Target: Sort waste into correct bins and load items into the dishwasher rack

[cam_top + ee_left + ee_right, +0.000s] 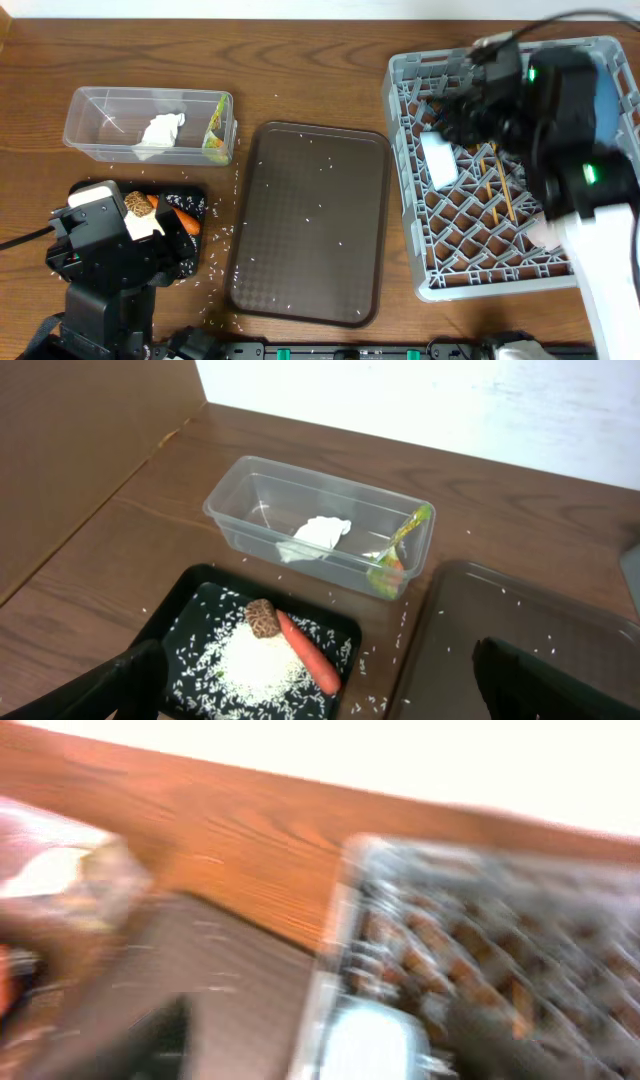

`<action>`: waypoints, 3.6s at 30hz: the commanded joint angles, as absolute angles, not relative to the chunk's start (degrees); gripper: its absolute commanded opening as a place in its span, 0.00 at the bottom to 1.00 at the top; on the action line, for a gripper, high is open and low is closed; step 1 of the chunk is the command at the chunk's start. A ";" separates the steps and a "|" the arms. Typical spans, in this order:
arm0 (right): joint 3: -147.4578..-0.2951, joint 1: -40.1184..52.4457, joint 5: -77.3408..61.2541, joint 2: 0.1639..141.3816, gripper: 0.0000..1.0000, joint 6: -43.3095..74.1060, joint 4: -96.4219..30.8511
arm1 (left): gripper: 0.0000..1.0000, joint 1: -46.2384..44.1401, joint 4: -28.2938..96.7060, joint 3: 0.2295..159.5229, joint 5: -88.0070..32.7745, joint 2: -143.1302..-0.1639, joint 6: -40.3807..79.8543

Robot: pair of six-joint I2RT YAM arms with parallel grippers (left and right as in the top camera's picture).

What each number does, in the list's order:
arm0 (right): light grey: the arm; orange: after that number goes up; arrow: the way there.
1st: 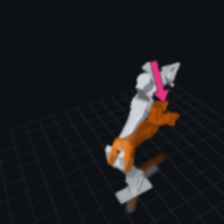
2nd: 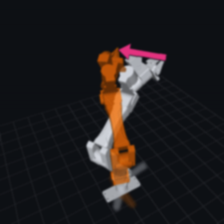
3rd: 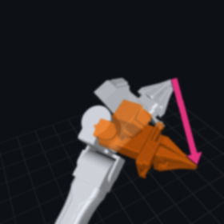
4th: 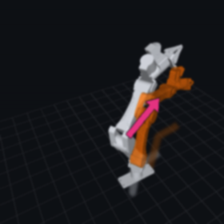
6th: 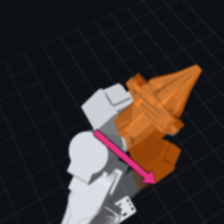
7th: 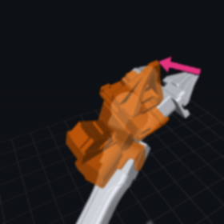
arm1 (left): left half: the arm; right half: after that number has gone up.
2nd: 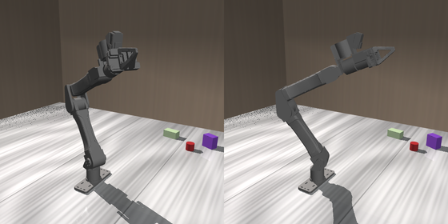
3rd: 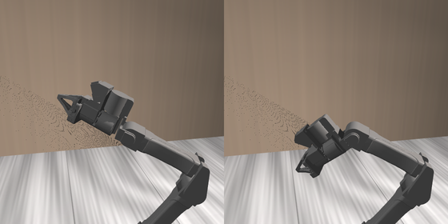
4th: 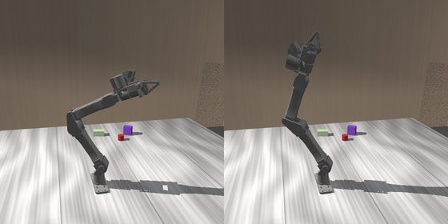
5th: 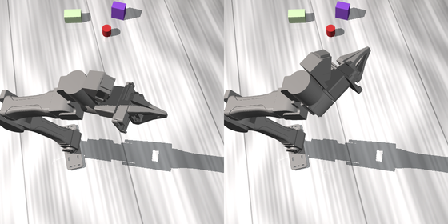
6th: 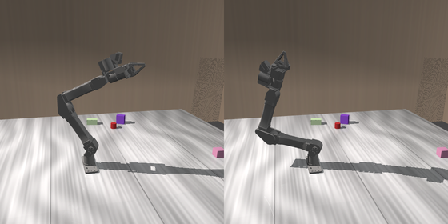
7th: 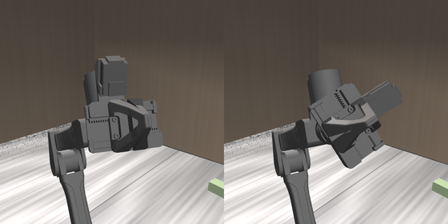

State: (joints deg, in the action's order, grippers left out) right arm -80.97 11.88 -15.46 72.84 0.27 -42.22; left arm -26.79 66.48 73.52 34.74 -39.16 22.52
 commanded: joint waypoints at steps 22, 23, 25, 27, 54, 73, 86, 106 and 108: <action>-80.93 26.22 1.32 49.98 0.99 -4.25 -58.00 | 0.98 -26.52 66.63 73.67 35.59 -39.22 23.05; -80.05 25.47 1.28 48.93 0.99 -6.35 -56.62 | 0.98 -26.52 66.61 73.67 35.57 -39.22 23.05; -77.56 23.42 -0.30 46.92 0.99 -9.96 -52.80 | 0.98 -26.52 66.63 73.67 35.59 -39.22 23.05; -73.47 20.40 -3.66 44.45 0.99 -13.08 -48.29 | 0.98 -26.52 66.61 73.67 35.59 -39.22 23.05; -9.89 4.21 -10.98 0.32 0.99 -9.61 -7.57 | 0.98 -26.52 66.63 73.67 35.59 -39.22 23.05; -0.30 4.19 -11.00 0.32 0.99 -8.60 1.15 | 0.98 -26.52 66.61 73.67 35.59 -39.22 23.05; -0.32 4.19 -10.96 0.56 0.99 -8.62 -3.25 | 0.98 -26.52 66.63 73.67 35.59 -39.22 23.05; -0.32 4.19 -10.96 0.60 0.99 -8.62 -3.25 | 0.98 -26.20 70.94 73.30 38.22 -39.05 16.51; -0.32 4.19 -10.96 0.60 0.99 -8.62 -3.22 | 0.98 -24.86 71.09 73.21 38.13 -38.96 16.43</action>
